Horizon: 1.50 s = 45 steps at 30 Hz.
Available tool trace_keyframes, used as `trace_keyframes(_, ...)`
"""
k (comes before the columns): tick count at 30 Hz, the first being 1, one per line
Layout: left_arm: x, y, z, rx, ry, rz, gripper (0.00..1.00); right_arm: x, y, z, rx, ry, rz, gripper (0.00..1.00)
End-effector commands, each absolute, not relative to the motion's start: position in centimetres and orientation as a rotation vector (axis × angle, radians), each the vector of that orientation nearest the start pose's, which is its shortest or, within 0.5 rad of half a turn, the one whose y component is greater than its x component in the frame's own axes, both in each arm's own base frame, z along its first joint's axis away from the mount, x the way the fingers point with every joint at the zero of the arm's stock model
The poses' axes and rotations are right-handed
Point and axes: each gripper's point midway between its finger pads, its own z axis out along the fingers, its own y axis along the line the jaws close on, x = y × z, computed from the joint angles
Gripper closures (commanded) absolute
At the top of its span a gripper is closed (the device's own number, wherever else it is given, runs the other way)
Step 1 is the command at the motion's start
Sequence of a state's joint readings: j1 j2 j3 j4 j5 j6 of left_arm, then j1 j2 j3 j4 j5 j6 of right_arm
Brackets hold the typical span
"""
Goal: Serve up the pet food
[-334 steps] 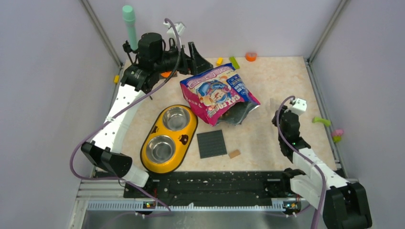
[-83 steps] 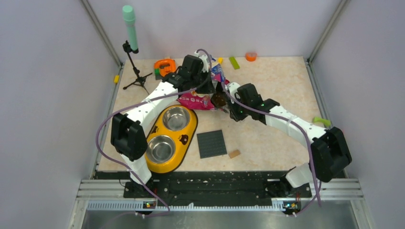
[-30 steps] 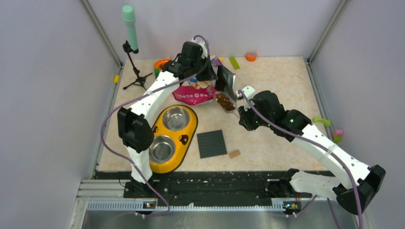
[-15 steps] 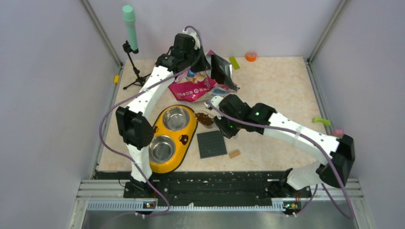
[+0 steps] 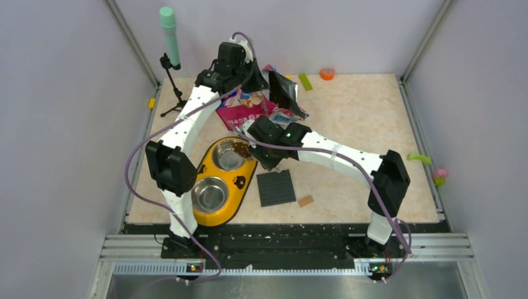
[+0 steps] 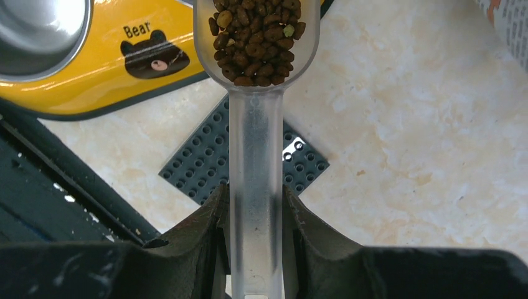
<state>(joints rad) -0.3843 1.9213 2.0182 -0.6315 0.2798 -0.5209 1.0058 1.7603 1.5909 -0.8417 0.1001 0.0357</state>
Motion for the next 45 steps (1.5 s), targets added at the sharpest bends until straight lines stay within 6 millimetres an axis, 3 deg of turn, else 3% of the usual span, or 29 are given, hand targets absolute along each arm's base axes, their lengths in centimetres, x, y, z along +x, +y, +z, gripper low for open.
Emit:
trace_keyframes(1, 46.6, -24.7, 35.7, 0.051, 2.014, -0.84, 1.0, 25.2, 36.5, 17.5, -1.187, 2.249, 0.209, 1.0)
trace_keyframes(11, 46.9, -24.2, 35.8, 0.044, 2.005, -0.859, 1.0, 25.3, 36.0, 15.3, -1.326, 2.267, -0.035, 1.0)
trace_keyframes(27, 49.3, -22.4, 35.3, -0.031, 1.992, -0.861, 1.0, 25.7, 37.7, 16.0, -1.333, 2.184, -0.123, 1.0)
trace_keyframes(35, 49.4, -20.9, 37.4, -0.049, 1.943, -0.857, 1.0, 25.8, 38.7, 16.1, -1.343, 2.153, -0.145, 1.0)
trace_keyframes(45, 48.6, -20.7, 38.5, -0.036, 1.924, -0.882, 1.0, 26.3, 38.9, 15.9, -1.369, 2.113, -0.249, 1.0)
